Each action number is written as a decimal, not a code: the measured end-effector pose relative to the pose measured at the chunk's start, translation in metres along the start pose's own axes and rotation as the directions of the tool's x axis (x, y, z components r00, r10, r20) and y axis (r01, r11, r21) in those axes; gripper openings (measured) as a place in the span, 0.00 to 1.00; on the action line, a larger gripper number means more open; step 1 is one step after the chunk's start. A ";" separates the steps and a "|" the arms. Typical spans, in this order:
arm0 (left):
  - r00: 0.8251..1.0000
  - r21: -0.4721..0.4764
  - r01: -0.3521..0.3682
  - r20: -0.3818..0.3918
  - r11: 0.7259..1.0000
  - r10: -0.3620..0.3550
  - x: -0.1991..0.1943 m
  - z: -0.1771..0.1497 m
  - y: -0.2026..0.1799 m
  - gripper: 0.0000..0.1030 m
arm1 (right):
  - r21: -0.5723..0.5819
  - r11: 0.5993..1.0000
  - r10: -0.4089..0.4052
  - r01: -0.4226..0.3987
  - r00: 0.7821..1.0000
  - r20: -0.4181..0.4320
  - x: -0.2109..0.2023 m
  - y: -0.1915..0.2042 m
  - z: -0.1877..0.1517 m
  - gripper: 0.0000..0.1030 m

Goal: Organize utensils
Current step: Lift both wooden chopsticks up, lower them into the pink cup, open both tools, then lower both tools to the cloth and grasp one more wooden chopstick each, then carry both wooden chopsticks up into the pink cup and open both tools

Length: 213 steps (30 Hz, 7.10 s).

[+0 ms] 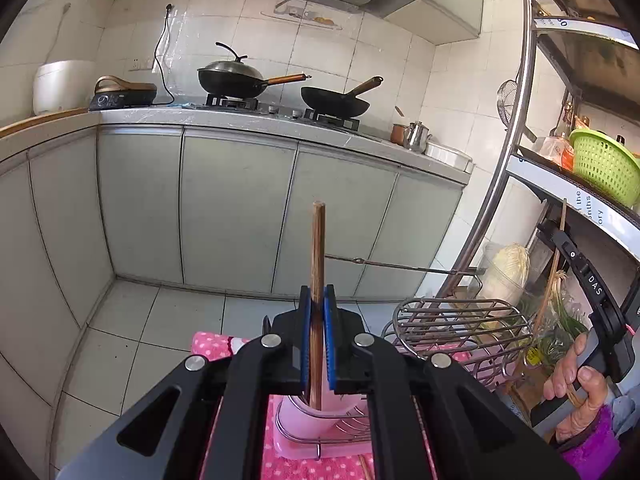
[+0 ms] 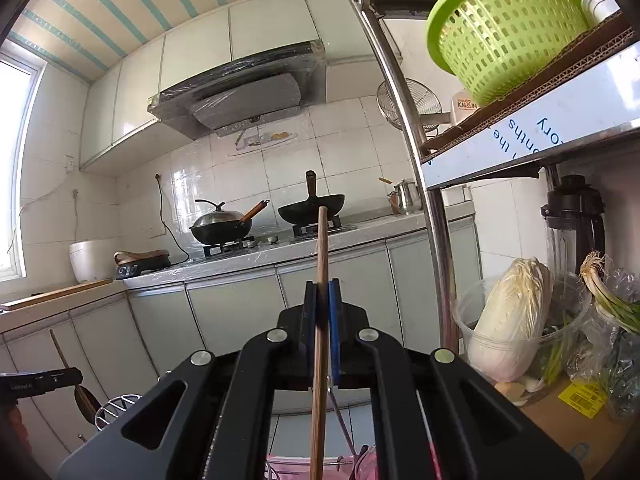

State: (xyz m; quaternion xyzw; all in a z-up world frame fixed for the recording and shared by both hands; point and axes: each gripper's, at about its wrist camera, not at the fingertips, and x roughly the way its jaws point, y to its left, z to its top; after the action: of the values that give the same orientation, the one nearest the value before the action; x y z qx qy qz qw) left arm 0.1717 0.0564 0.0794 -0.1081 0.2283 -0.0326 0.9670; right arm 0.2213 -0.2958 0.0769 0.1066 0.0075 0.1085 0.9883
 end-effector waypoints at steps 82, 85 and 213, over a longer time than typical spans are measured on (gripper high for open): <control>0.772 -0.041 0.000 -0.635 0.999 -0.026 0.097 -0.189 -0.054 0.14 | 0.182 0.982 0.169 -0.046 0.640 -0.750 -0.106 -0.005 -0.185 0.21; 0.754 -0.006 -0.030 -0.656 1.000 0.019 0.111 -0.199 -0.060 0.14 | 0.200 0.978 0.192 -0.056 0.608 -0.771 -0.106 -0.004 -0.197 0.20; 0.998 -0.021 0.009 -0.065 1.000 -0.011 0.004 -0.005 0.006 0.05 | -0.036 0.995 0.101 -0.096 0.984 0.148 0.003 0.001 -0.005 0.05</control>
State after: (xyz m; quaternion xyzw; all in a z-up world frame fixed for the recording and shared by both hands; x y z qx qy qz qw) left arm 0.1734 0.0611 0.0717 -0.1183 0.2596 -0.0386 0.9577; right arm 0.2242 -0.2926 0.0723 0.1005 -0.0735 0.1490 0.9810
